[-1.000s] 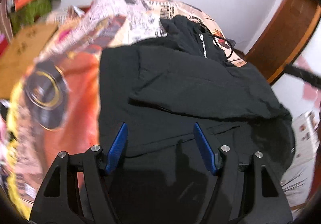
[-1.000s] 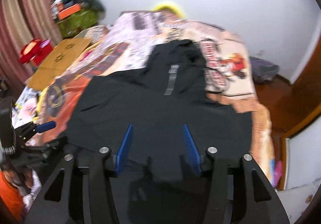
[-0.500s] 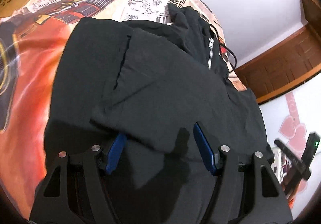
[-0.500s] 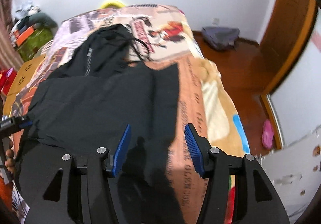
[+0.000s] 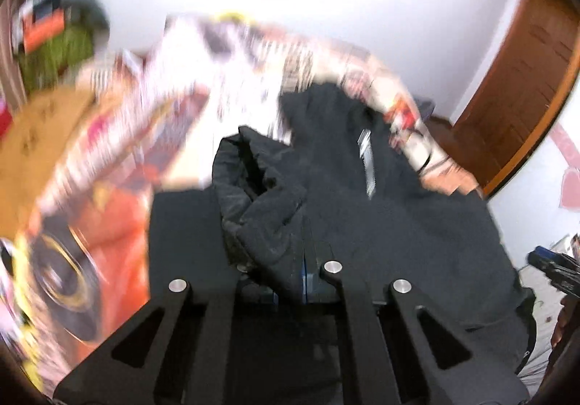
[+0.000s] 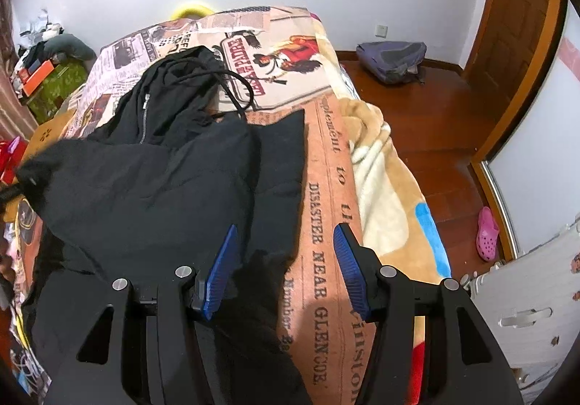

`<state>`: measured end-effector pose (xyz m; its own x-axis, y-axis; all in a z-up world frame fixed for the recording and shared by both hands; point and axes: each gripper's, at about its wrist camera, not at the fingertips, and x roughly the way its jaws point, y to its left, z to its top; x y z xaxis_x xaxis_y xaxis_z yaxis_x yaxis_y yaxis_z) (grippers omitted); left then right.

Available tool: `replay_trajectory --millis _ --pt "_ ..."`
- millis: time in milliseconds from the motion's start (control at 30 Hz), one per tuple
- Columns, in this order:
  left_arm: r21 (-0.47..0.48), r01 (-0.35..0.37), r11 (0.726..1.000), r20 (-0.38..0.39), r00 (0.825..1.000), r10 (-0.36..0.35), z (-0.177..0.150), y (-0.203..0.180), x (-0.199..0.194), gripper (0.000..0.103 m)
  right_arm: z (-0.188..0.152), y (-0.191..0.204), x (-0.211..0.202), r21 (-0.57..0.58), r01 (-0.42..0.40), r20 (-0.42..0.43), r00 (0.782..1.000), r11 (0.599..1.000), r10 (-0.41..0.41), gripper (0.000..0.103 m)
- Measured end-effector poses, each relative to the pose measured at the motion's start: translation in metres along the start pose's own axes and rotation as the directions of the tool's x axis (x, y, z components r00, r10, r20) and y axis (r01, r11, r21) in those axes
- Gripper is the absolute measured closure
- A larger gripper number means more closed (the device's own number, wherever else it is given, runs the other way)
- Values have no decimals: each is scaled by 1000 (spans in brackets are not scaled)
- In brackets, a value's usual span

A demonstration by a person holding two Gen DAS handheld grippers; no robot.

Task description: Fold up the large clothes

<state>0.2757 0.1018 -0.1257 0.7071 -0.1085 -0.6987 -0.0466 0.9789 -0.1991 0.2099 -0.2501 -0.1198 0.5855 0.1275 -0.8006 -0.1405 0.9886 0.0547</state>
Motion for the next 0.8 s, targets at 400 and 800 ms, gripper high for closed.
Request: replay_trajectory --millis 400,800 --pt "109 -106 988 38 994 103 -25 18 -21 95 -20 31 26 -15 -86 -100 991 996 84 52" --pt "128 -144 981 -196 966 168 -106 57 29 56 -32 38 24 -45 -48 -118 992 998 43 43"
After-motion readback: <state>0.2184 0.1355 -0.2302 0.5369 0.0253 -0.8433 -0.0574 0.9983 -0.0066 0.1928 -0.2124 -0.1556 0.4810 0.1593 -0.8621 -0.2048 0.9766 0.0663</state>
